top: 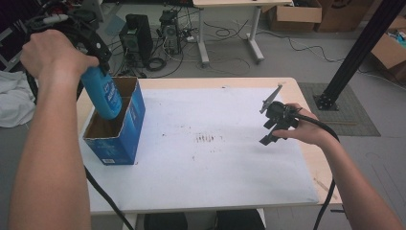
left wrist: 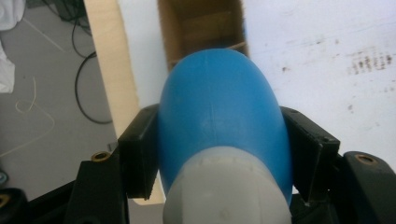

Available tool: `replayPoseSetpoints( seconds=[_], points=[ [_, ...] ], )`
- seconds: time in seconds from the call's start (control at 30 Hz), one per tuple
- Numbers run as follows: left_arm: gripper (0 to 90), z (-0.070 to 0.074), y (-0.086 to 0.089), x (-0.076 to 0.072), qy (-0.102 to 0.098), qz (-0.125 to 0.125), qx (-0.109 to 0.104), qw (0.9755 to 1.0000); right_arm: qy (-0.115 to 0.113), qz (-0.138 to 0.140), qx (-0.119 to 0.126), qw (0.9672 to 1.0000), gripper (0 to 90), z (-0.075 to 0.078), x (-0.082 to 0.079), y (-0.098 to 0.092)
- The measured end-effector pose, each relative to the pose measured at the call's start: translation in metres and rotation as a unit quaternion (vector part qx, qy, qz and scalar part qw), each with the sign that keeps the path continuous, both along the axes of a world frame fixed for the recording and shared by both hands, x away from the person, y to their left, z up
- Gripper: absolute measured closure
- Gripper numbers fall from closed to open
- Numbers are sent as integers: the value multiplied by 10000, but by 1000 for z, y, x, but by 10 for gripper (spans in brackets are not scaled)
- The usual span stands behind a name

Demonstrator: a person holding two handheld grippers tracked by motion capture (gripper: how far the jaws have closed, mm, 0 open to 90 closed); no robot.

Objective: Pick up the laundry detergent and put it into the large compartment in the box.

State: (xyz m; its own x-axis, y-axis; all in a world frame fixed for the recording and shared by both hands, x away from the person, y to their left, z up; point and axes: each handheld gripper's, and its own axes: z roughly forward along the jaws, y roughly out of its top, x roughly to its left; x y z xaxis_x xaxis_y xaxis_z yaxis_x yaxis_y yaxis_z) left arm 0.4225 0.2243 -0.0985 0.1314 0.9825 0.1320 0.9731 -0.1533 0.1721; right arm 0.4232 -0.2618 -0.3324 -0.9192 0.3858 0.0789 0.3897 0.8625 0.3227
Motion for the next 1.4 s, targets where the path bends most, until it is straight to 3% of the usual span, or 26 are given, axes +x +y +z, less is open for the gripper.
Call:
replayPoseSetpoints(
  seconds=[0.4, 0.83, 1.4],
  points=[
    [374, -25, 11, 1, 161, 105, 39, 9998, -28, 28, -11, 10000, 236, 1, 0, 2],
    [375, -88, 14, 8, 530, 102, 58, 9985, -8, 67, -56, 10000, 235, -1, 0, 9],
    [376, -135, 12, 8, 649, 86, 80, 9978, 20, 79, -102, 9999, 236, -4, -1, 12]
  ],
)
